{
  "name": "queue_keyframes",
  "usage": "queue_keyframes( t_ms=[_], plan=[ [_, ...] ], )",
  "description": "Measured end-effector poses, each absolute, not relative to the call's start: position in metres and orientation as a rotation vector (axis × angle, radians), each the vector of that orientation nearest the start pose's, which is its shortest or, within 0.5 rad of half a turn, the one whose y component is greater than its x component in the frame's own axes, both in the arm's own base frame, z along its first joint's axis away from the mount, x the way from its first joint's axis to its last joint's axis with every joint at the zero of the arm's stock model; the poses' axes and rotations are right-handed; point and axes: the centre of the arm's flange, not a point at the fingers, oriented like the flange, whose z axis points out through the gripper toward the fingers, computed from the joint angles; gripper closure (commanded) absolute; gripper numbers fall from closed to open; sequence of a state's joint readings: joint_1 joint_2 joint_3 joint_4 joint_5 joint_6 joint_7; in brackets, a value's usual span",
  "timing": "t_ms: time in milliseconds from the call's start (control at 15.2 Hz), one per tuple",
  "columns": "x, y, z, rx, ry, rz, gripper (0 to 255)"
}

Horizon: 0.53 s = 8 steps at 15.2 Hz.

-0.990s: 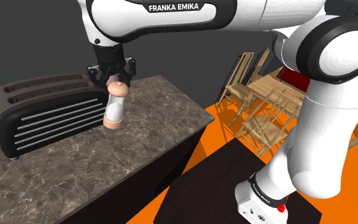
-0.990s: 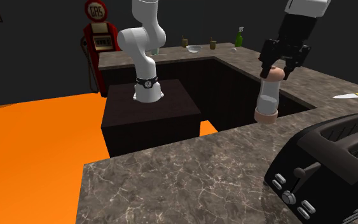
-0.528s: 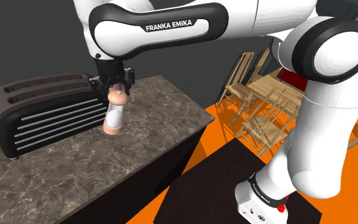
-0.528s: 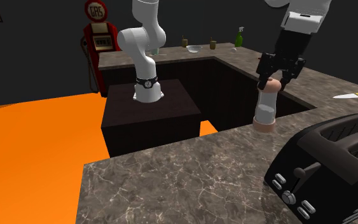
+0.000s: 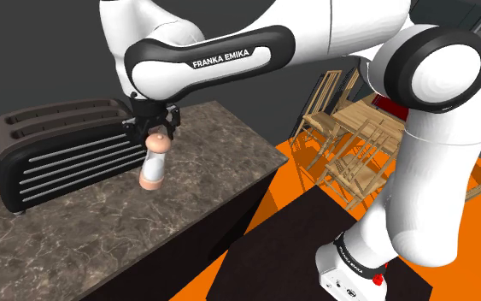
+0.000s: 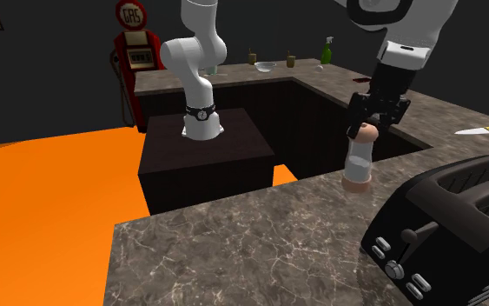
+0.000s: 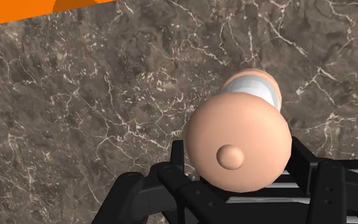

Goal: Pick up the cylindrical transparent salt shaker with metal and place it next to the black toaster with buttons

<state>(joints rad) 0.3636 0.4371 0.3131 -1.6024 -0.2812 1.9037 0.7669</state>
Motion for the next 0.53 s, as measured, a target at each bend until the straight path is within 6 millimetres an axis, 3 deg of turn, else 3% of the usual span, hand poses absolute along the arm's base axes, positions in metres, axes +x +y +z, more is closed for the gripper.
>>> queue_keyframes(
  t_ms=[528],
  plan=[
    [0.543, 0.377, 0.337, -3.311, 0.006, -0.003, 255]
  ],
)
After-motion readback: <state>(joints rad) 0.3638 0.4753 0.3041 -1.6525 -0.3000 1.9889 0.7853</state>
